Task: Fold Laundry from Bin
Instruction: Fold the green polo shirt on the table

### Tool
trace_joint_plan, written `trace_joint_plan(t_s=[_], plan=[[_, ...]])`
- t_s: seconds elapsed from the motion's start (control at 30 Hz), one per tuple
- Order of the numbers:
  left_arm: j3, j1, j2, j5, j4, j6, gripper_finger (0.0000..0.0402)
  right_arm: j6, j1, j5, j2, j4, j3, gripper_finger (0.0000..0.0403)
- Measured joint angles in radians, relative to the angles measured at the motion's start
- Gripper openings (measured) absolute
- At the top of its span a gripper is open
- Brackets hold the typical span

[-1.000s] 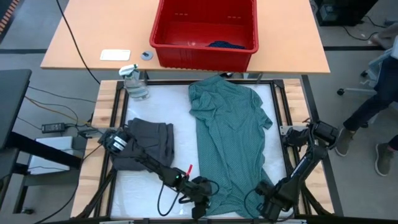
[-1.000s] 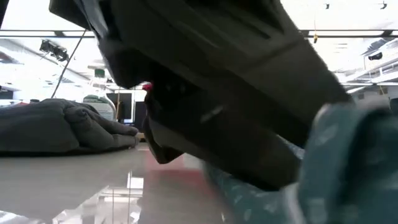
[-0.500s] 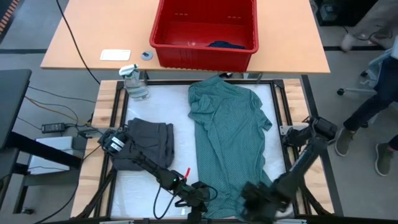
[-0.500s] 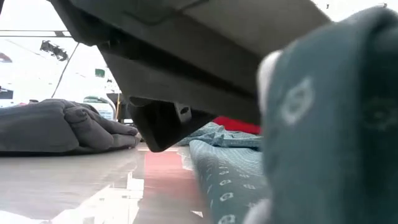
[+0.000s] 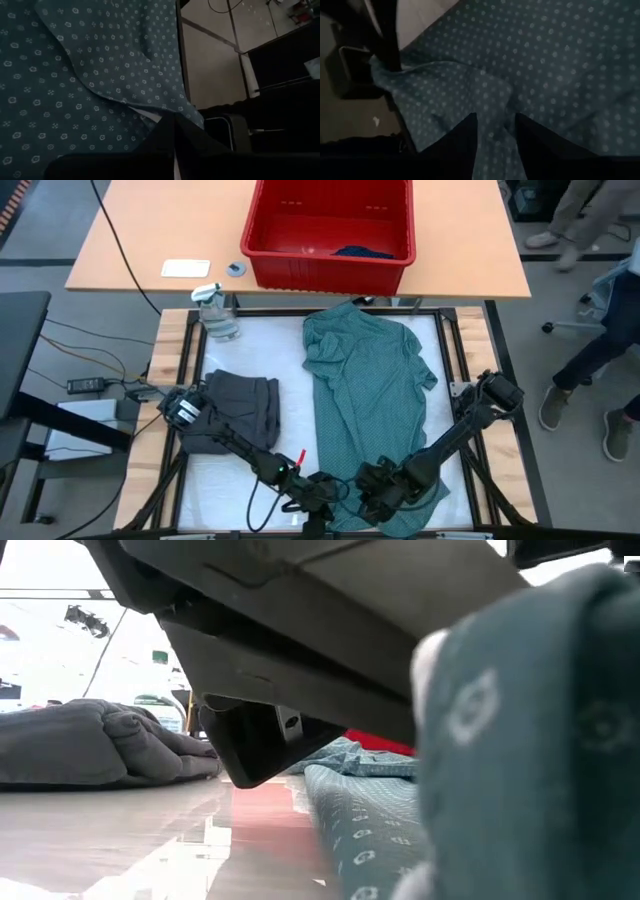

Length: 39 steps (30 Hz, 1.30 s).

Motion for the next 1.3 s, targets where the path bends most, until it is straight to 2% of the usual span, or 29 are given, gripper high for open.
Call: trace_joint_plan(t_s=[0.33, 0.53, 0.77, 0.93, 1.07, 1.3], plan=[[0.0, 0.001, 0.0, 0.0, -0.001, 0.008, 0.0001, -0.044, -0.038, -0.088, 0.052, 0.053, 0.0, 0.0106], [0.0, 0.001, 0.0, -0.002, -0.002, 0.001, 0.0001, -0.052, -0.038, -0.116, 0.058, 0.08, 0.0, 0.0016], [0.0, -0.004, -0.013, 0.002, -0.005, 0.001, 0.0, -0.015, -0.012, -0.117, 0.014, 0.103, 0.0, 0.0006], [0.0, -0.032, -0.048, 0.074, 0.025, 0.028, 0.0, 0.033, 0.056, -0.165, -0.013, 0.12, 0.0, 0.0008], [0.0, -0.051, -0.049, 0.091, 0.057, 0.042, 0.0, 0.058, 0.095, -0.166, 0.011, 0.092, 0.0, 0.0016], [0.0, -0.041, -0.064, 0.084, 0.026, 0.011, 0.0, 0.126, 0.105, -0.111, -0.008, 0.074, 0.0, 0.0103]])
